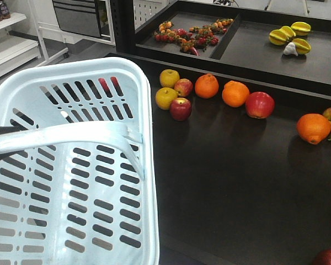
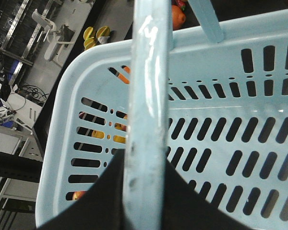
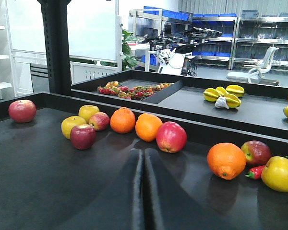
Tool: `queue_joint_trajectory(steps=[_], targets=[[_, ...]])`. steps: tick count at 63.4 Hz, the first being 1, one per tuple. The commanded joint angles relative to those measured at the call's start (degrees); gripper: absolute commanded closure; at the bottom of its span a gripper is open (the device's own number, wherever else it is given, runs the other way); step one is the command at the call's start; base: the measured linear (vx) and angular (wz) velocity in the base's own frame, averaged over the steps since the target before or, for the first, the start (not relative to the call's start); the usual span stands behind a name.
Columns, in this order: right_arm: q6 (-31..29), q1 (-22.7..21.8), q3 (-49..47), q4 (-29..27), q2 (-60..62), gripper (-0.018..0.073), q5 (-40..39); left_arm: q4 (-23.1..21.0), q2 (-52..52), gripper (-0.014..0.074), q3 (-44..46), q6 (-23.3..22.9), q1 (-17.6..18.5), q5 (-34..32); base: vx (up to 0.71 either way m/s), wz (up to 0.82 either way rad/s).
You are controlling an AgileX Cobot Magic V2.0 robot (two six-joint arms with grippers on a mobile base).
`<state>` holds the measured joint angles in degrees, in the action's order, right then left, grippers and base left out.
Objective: Pick three apples into basket with both arms
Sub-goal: 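Turn the base toward the fruit table with red apples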
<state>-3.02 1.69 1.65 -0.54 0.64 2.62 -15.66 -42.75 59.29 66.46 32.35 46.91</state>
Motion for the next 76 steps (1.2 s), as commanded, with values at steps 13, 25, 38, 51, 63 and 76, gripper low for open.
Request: queue_joint_trajectory(steps=[13, 25, 38, 51, 63, 76], targets=[[-0.1, -0.4, 0.7, 0.5, -0.1, 0.0568, -4.2, -1.8, 0.3, 0.0603, 1.9, -0.7, 0.3, -5.5, 0.00, 0.01], [-0.1, -0.4, 0.7, 0.5, -0.1, 0.0568, -4.2, -1.8, 0.3, 0.0603, 1.9, -0.7, 0.3, -5.5, 0.00, 0.00], [-0.1, -0.4, 0.7, 0.5, -0.1, 0.0568, -4.2, -1.8, 0.3, 0.0603, 1.9, -0.7, 0.3, -5.5, 0.00, 0.00], [-0.1, -0.4, 0.7, 0.5, -0.1, 0.0568, -4.2, -1.8, 0.3, 0.0603, 1.9, -0.7, 0.3, -5.5, 0.00, 0.00], [-0.1, -0.4, 0.7, 0.5, -0.1, 0.0568, -4.2, -1.8, 0.3, 0.0603, 1.9, -0.7, 0.3, -5.5, 0.00, 0.00], [-0.1, -0.4, 0.7, 0.5, -0.1, 0.0568, -4.2, -1.8, 0.3, 0.0603, 1.9, -0.7, 0.3, -5.5, 0.00, -0.01]])
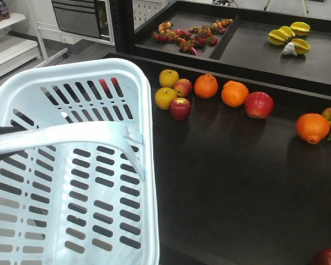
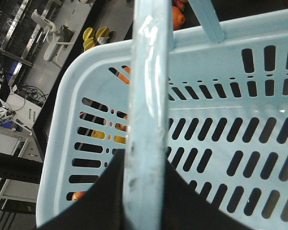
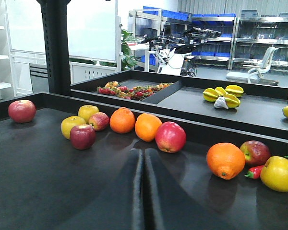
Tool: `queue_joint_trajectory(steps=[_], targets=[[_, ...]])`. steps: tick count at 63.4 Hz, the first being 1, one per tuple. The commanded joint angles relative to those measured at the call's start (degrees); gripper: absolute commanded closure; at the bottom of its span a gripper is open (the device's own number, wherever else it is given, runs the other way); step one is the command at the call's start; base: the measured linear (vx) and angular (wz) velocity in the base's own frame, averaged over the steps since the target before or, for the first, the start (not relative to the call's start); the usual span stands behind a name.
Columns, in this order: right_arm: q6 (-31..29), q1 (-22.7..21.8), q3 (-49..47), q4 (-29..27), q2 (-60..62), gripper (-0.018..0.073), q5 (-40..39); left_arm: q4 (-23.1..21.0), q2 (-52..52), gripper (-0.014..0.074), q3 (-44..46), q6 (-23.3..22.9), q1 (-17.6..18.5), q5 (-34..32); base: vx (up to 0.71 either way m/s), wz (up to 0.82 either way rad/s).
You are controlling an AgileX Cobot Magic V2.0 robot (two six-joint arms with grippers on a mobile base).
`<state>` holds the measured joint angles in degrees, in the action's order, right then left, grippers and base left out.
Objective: Pick three apples into basket with both arms
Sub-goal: 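Turn the base toward the fruit table with red apples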
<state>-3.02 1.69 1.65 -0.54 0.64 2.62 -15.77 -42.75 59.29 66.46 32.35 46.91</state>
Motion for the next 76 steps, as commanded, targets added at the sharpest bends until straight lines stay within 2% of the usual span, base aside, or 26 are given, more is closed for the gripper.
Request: queue_joint_trajectory(steps=[1, 37, 76], targets=[[-0.1, -0.4, 0.7, 0.5, -0.1, 0.0568, -4.2, -1.7, 0.3, 0.0603, 1.9, -0.7, 0.3, -5.5, 0.00, 0.00], [-0.1, -0.4, 0.7, 0.5, -0.1, 0.0568, -4.2, -2.2, 0.3, 0.0603, 1.9, -0.7, 0.3, -5.5, 0.00, -0.04], [-0.1, -0.5, 0.7, 0.5, -0.1, 0.0568, -4.2, -1.7, 0.4, 0.0603, 1.9, -0.7, 0.3, -5.4, 0.06, -0.39]])
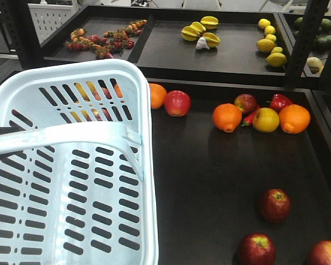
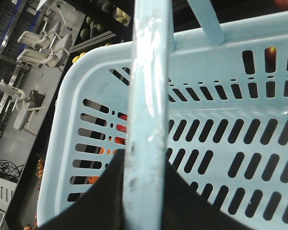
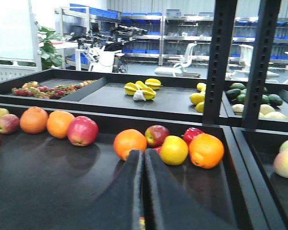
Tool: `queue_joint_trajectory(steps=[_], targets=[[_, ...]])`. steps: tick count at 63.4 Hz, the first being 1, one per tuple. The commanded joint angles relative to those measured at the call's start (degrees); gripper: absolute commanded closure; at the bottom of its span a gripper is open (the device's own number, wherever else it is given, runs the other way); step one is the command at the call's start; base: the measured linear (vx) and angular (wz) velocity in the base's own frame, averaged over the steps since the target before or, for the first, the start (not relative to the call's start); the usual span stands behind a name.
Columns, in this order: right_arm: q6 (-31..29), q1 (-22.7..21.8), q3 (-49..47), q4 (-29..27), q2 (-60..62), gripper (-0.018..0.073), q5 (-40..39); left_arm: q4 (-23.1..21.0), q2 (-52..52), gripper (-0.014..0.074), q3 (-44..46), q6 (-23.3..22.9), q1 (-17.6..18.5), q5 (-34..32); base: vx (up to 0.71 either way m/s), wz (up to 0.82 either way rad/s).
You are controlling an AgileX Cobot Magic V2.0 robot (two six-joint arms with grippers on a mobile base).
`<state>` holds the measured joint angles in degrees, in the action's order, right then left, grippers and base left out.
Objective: Pick three apples into basket with both arms
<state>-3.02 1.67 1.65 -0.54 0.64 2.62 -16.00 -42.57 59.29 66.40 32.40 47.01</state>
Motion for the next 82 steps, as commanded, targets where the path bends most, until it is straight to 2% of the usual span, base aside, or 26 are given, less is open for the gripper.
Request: queue_joint_trajectory(steps=[1, 20, 25, 33, 82], targets=[[-0.1, -0.5, 0.7, 0.5, -0.1, 0.0568, -4.2, -1.5, 0.2, 0.0603, 1.9, -0.6, 0.3, -5.5, 0.04, -0.14], [-0.1, -0.5, 0.7, 0.5, -0.1, 0.0568, -4.3, -1.5, 0.2, 0.0603, 1.9, -0.6, 0.3, -5.1, 0.06, -0.23], [-0.1, -0.5, 0.7, 0.5, -0.1, 0.0568, -4.3, 0.5, 0.2, 0.0603, 1.9, -0.6, 0.3, -5.1, 0.09, -0.30], [-0.1, -0.5, 0.7, 0.5, -0.1, 0.0568, -4.2, -0.9, 0.2, 0.0603, 1.9, -0.6, 0.3, -4.9, 0.07, -0.24], [-0.1, -0.5, 0.7, 0.5, -0.1, 0.0568, -4.2, -1.1, 0.2, 0.0603, 1.9, -0.6, 0.3, -4.7, 0.01, -0.02]])
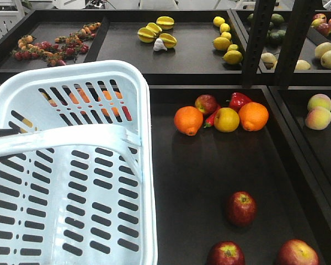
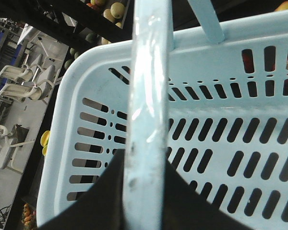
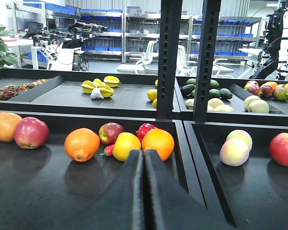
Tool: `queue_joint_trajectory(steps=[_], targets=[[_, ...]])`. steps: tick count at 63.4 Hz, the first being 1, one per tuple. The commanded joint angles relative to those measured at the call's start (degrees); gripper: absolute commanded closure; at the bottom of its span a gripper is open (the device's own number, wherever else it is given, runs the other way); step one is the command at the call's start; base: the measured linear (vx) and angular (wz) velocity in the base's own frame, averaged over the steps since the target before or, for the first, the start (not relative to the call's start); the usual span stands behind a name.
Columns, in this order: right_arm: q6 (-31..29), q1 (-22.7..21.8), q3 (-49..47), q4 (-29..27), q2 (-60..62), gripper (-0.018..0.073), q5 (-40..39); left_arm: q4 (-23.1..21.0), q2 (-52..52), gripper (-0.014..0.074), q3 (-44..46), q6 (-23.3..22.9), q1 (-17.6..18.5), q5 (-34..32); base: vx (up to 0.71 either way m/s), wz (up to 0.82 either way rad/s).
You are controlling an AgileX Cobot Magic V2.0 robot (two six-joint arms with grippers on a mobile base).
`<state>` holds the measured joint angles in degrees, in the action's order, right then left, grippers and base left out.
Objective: Pick three apples into basket with both arms
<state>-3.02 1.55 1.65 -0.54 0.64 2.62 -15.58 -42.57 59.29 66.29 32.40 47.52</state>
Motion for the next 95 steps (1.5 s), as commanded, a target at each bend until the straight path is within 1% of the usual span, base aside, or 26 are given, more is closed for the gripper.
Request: queue_joint_trajectory(steps=[1, 95], targets=[[-0.1, -0.4, 0.7, 0.5, -0.1, 0.0568, -4.2, -1.6, 0.2, 0.0603, 1.9, -0.5, 0.3, -5.2, 0.00, 0.00], [-0.1, -0.4, 0.7, 0.5, -0.1, 0.0568, -4.2, -2.0, 0.2, 0.0603, 1.9, -0.5, 0.3, -5.3, 0.00, 0.00]])
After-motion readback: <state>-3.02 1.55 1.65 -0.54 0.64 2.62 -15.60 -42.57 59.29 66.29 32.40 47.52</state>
